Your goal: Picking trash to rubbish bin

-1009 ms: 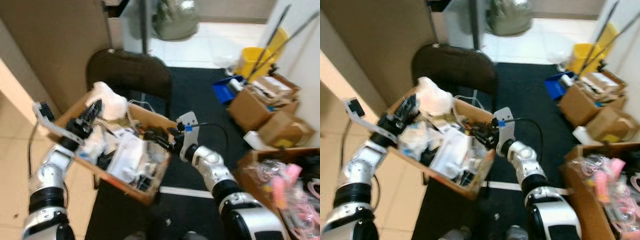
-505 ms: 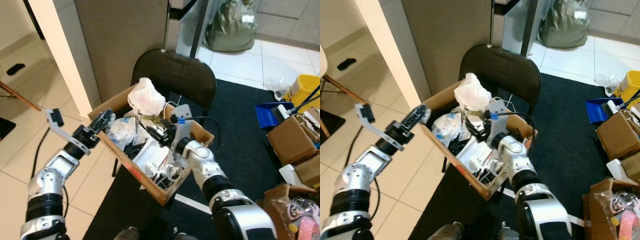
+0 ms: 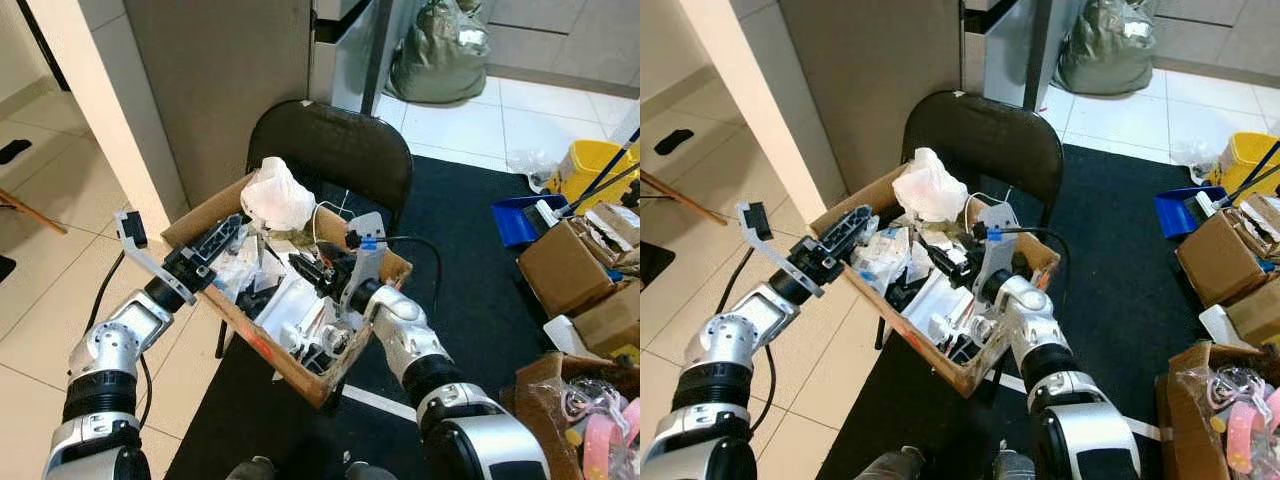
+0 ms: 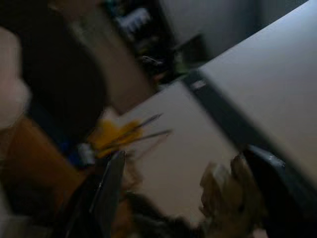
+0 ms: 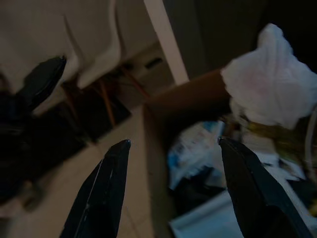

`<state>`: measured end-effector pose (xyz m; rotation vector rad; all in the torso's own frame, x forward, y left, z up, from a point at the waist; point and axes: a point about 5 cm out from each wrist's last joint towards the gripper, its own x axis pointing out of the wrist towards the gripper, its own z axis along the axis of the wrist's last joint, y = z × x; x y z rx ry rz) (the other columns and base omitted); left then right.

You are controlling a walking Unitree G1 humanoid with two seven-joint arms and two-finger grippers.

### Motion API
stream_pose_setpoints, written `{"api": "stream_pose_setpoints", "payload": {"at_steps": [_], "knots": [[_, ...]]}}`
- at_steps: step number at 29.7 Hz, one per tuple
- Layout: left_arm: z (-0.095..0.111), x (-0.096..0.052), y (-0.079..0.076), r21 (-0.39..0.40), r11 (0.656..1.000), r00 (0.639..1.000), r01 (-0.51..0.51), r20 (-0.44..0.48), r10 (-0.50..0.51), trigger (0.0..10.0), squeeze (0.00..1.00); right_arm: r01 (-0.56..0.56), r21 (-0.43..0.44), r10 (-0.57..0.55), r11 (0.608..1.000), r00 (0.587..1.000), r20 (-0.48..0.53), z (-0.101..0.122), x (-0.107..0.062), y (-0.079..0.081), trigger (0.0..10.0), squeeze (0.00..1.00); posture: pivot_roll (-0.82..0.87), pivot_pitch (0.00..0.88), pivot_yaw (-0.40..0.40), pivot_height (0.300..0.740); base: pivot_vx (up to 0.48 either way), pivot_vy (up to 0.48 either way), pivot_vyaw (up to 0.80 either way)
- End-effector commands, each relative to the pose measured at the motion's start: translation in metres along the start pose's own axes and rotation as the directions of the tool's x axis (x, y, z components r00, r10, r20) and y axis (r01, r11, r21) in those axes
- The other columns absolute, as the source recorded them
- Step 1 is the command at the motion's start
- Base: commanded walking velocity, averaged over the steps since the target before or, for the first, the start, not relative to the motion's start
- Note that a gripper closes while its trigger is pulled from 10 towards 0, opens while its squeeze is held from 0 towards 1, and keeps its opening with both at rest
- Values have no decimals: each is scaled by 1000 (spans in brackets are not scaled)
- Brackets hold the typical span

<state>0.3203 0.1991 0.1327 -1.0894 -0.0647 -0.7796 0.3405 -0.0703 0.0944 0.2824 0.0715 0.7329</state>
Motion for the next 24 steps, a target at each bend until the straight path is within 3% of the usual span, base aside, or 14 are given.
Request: {"api": "stream_pose_setpoints", "payload": {"at_steps": [1,3,7,9,11,13,17,20,24], "knots": [[10,-3,-3,-53,997,997,53,63,-50,10000,0,-16,35,15,999,1000,27,2,-1,1,10000,0,64,109,-18,740,0,0,0],[15,-5,-4,-119,987,991,107,96,-95,10000,0,-43,60,40,997,997,60,5,-2,3,10000,0,58,114,-18,740,0,0,0],[12,-5,-4,-157,979,990,129,83,-118,10000,0,-54,90,45,994,994,97,10,-2,3,10000,0,53,118,-19,740,0,0,0],[9,-5,2,-184,978,991,94,108,-75,10000,0,-79,154,51,985,983,179,21,-2,4,10000,0,50,121,-16,740,0,0,0],[8,-5,3,-191,978,991,87,113,-66,10000,0,-87,167,54,982,979,196,24,-2,4,10000,0,50,121,-16,740,0,0,0],[8,-7,8,-201,978,990,58,136,-31,10000,0,-172,215,113,961,959,259,34,-3,10,10000,0,46,125,-14,740,0,0,0],[9,-7,11,-205,978,988,37,156,-4,10000,0,-271,225,203,936,937,285,38,-4,19,10000,0,46,125,-14,740,0,0,0],[13,-7,12,-218,975,981,35,196,9,10000,0,-453,187,397,872,876,274,37,-12,44,10000,0,41,133,-16,740,0,0,0],[15,-7,12,-222,974,980,40,201,5,10000,0,-465,162,420,870,873,249,34,-11,50,10000,0,41,133,-16,740,0,0,0]]}}
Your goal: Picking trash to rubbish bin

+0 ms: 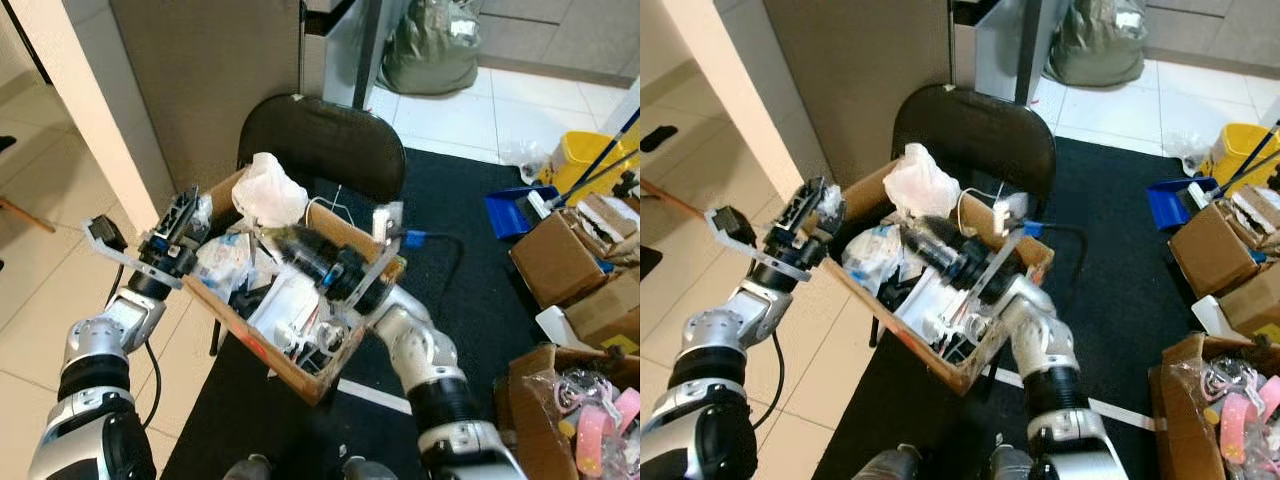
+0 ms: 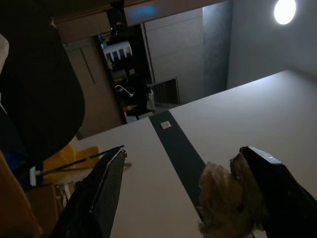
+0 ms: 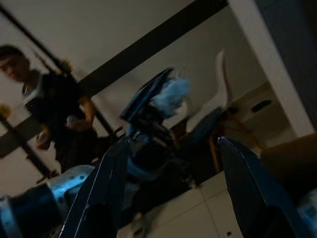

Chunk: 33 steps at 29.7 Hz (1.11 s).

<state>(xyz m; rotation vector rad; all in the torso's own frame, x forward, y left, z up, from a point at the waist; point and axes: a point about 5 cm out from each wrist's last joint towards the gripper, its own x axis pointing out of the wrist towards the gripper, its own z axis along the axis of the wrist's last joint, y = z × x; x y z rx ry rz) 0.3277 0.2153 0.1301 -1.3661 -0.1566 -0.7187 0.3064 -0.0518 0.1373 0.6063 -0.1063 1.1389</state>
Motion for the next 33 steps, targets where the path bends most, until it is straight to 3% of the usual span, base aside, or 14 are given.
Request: {"api": "stream_pose_setpoints", "payload": {"at_steps": [1,6,7,8,9,11,13,14,15,22,24,27,33], "knots": [[1,-1,1,-20,1000,1000,-4,14,5,10000,0,-9,-27,9,1000,1000,-17,0,3,3,10000,0,42,137,-12,740,0,0,0],[-6,9,-5,-47,998,999,39,-12,-40,10000,0,38,-123,-46,992,997,-60,-5,7,1,10000,0,42,137,-12,740,0,0,0],[-11,13,-8,-59,996,998,59,-30,-61,10000,0,100,-190,-113,977,992,-60,-4,9,-3,10000,0,50,143,-6,740,0,0,0],[-11,13,-8,-59,996,998,59,-30,-61,10000,0,100,-190,-113,977,992,-60,-4,9,-3,10000,0,50,143,-6,740,0,0,0],[-15,17,-10,-77,994,996,73,-38,-76,10000,0,163,-264,-184,951,981,-58,-1,12,-7,10000,0,50,146,-1,740,0,0,0],[-15,17,-10,-77,994,996,73,-38,-76,10000,0,163,-264,-184,951,981,-58,-1,12,-7,10000,0,50,146,-1,740,0,0,0],[-21,22,-10,-97,992,995,81,-47,-86,10000,0,260,-477,-334,840,939,-76,1,13,-17,10000,0,48,149,1,740,0,0,0],[-21,22,-10,-97,992,995,81,-47,-86,10000,0,260,-477,-334,840,939,-76,1,13,-17,10000,0,48,149,1,740,0,0,0],[-25,24,-10,-115,990,995,84,-51,-91,10000,0,299,-546,-381,783,924,-40,4,13,-19,10000,0,48,149,1,740,0,0,0],[-34,26,-5,-141,989,996,52,-66,-62,10000,0,316,-555,-380,769,925,0,4,12,-17,10000,0,53,152,10,740,0,0,0],[-35,26,-3,-144,989,997,34,-66,-44,10000,0,303,-540,-361,785,933,-2,2,13,-15,10000,0,53,152,10,740,0,0,0],[-35,24,1,-148,989,998,-4,-62,-6,10000,0,214,-492,-252,844,968,-10,-5,19,-2,10000,0,46,151,13,740,0,0,0],[-33,24,3,-143,989,998,-28,-59,19,10000,0,192,-461,-203,866,979,25,-1,25,6,10000,0,46,151,13,740,0,0,0]]}}
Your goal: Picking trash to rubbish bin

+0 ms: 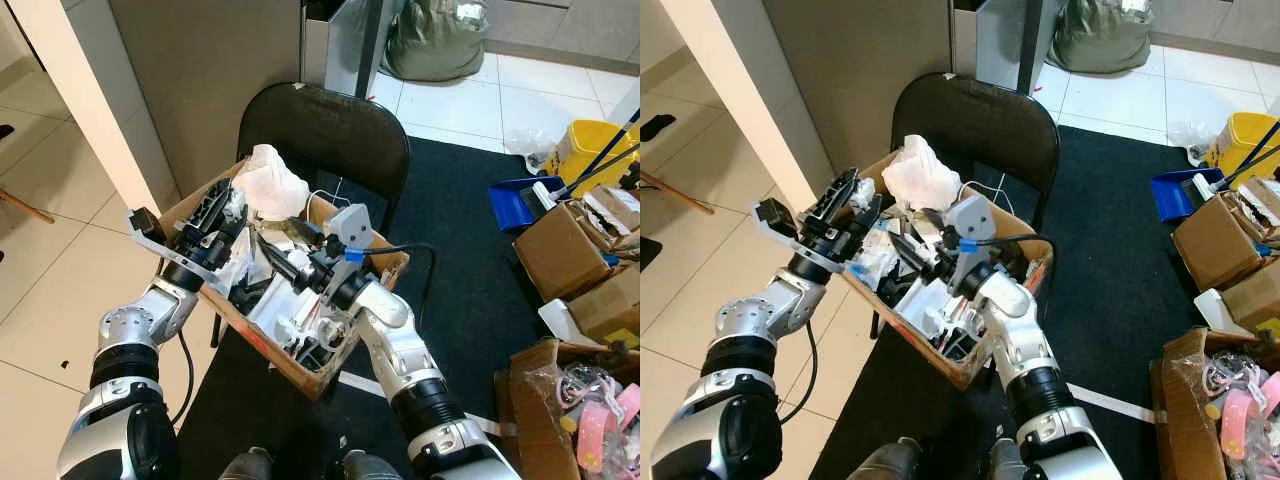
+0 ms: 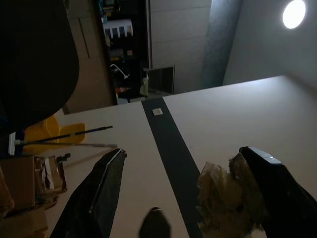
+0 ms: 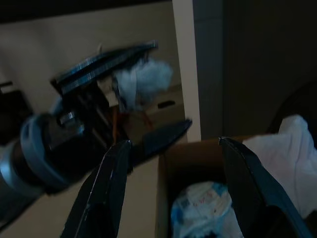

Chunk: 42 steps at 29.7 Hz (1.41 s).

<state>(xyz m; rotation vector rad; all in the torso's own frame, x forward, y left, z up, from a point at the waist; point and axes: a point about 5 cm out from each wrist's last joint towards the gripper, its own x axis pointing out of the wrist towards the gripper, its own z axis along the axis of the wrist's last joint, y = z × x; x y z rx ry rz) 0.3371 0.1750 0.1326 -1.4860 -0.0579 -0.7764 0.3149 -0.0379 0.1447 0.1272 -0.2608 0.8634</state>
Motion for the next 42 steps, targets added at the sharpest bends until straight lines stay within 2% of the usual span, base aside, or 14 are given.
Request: {"api": "stream_pose_setpoints", "payload": {"at_steps": [1,4,7,9,15,19,31,39,42], "knots": [[1,0,2,4,1000,1000,-23,0,23,10000,0,-7,40,5,999,999,42,3,7,8,10000,0,42,147,16,740,0,0,0],[0,1,2,1,1000,1000,-28,-4,28,10000,0,8,33,-10,999,999,52,6,11,7,10000,0,42,147,16,740,0,0,0],[-3,3,4,-6,999,999,-31,-12,31,10000,0,16,-21,-15,1000,999,45,7,14,8,10000,0,43,139,20,740,0,0,0],[-5,4,5,-14,999,999,-33,-17,33,10000,0,-6,-123,7,992,1000,5,4,15,11,10000,0,43,139,20,740,0,0,0],[-10,6,5,-26,999,999,-25,-27,24,10000,0,-4,-217,1,976,1000,-12,3,17,13,10000,0,43,139,20,740,0,0,0],[-15,9,5,-45,999,999,-14,-40,12,10000,0,-21,-318,13,948,999,-29,4,18,15,10000,0,43,139,20,740,0,0,0],[-36,16,9,-81,996,990,-48,-139,36,10000,0,61,-342,-53,938,998,33,15,27,7,10000,0,44,145,30,740,0,0,0],[-41,15,12,-81,994,986,-68,-160,54,10000,0,67,-344,-57,937,998,37,15,28,7,10000,0,44,145,30,740,0,0,0],[-40,13,15,-72,992,983,-102,-163,89,10000,0,68,-339,-59,938,998,37,14,29,8,10000,0,44,145,30,740,0,0,0]]}}
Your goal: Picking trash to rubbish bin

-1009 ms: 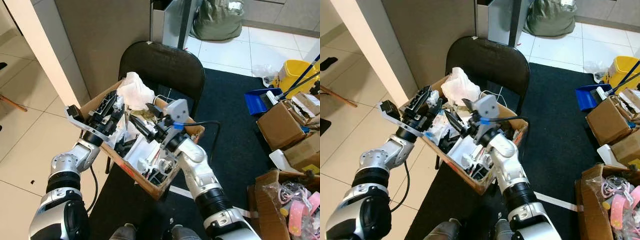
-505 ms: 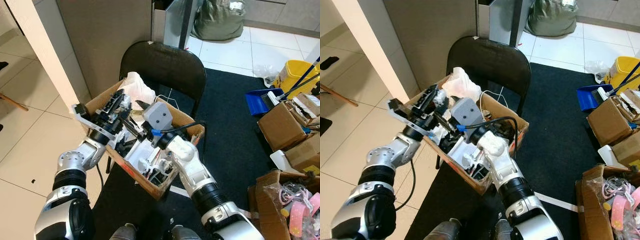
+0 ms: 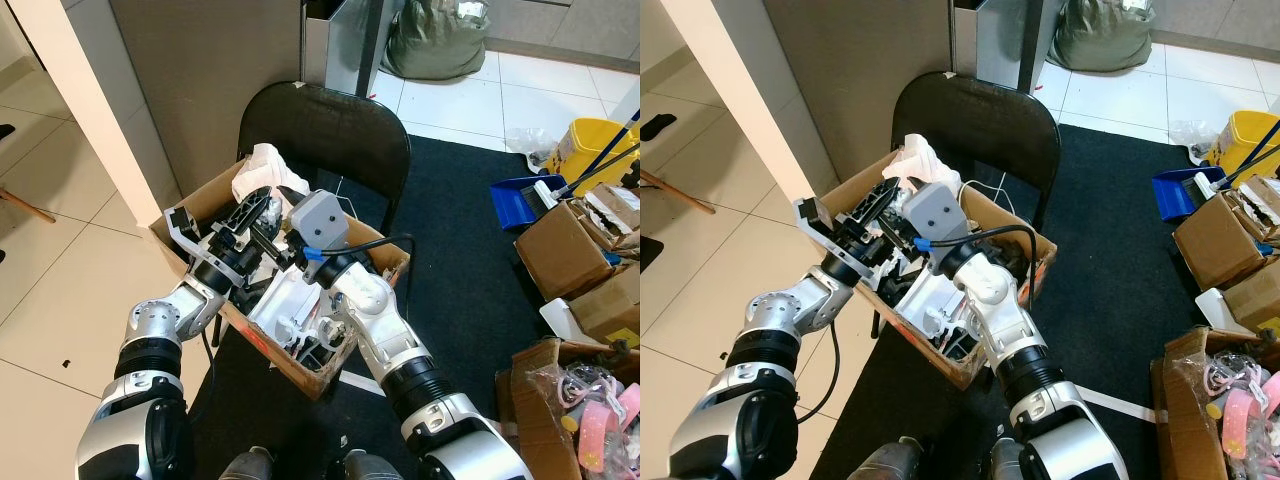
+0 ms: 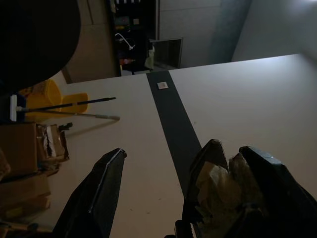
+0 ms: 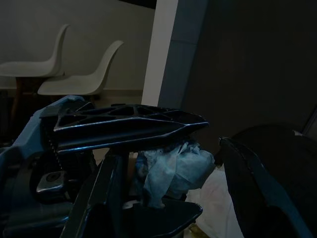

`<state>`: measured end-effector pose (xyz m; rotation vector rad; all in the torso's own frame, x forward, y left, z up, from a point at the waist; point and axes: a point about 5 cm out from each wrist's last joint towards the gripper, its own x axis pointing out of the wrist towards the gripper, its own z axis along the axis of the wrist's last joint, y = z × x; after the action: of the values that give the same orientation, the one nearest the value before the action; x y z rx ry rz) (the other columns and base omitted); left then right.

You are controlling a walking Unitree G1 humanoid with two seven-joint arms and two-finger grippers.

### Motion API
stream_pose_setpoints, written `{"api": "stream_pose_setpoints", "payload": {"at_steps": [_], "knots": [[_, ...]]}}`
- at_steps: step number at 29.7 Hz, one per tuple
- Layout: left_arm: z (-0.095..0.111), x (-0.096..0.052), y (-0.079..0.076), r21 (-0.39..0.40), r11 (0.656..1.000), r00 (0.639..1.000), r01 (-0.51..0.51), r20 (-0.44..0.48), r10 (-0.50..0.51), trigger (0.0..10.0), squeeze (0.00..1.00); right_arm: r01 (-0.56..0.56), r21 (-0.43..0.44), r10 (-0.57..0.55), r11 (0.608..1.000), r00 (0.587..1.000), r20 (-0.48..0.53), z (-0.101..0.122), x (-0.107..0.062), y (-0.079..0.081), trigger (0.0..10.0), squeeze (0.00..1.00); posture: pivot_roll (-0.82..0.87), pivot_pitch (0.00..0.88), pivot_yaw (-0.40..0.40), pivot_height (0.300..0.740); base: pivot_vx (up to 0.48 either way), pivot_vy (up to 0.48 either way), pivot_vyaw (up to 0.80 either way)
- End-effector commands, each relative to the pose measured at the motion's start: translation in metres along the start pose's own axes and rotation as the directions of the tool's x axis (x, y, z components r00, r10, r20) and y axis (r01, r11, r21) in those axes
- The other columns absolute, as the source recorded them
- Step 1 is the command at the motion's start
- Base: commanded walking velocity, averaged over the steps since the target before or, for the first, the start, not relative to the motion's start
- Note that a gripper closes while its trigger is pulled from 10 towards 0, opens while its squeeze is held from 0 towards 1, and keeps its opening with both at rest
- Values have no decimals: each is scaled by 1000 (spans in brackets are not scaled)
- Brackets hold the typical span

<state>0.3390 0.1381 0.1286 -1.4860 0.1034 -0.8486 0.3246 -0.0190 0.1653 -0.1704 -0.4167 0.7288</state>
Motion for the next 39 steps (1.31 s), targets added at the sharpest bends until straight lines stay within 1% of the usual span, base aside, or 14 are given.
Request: {"api": "stream_pose_setpoints", "payload": {"at_steps": [1,8,10,11,14,18,25,30,32,33,37,39], "knots": [[-7,-1,8,-19,999,998,-51,-23,51,10000,0,-12,-5,12,1000,1000,7,1,3,3,10000,0,44,145,30,740,0,0,0],[-6,-4,10,-15,997,997,-76,-13,76,10000,0,3,4,-3,1000,1000,9,1,4,0,10000,0,45,149,32,740,0,0,0],[-3,-10,12,-20,996,996,-91,2,91,10000,0,20,9,-20,1000,1000,9,1,5,-3,10000,0,45,149,32,740,0,0,0],[-3,-10,12,-20,996,996,-91,2,91,10000,0,20,9,-20,1000,1000,9,1,5,-3,10000,0,45,149,32,740,0,0,0],[-2,-18,13,-26,994,995,-102,13,102,10000,0,37,14,-37,999,999,8,1,6,-6,10000,0,45,149,32,740,0,0,0],[-5,-20,12,-38,995,996,-88,11,88,10000,0,51,15,-51,999,999,4,0,8,-7,10000,0,45,149,32,740,0,0,0],[-9,-19,9,-51,997,998,-56,-2,56,10000,0,54,19,-54,998,999,-7,-3,6,-6,10000,0,60,153,30,740,0,0,0],[-10,-21,10,-49,997,998,-63,-4,63,10000,0,61,23,-60,998,998,-7,-3,6,-7,10000,0,60,153,30,740,0,0,0],[-8,-25,11,-39,996,997,-80,5,80,10000,0,64,23,-64,998,998,-9,-4,6,-8,10000,0,60,153,30,740,0,0,0],[-5,-29,12,-18,995,995,-99,14,100,10000,0,66,21,-66,998,998,-14,-4,6,-8,10000,0,60,153,30,740,0,0,0],[0,-32,13,7,992,992,-122,30,122,10000,0,70,17,-70,997,997,-25,-7,5,-9,10000,0,60,153,30,740,0,0,0],[7,-37,13,50,988,988,-148,47,146,10000,0,98,2,-98,995,993,-60,-12,2,-13,10000,0,58,149,31,740,0,0,0]]}}
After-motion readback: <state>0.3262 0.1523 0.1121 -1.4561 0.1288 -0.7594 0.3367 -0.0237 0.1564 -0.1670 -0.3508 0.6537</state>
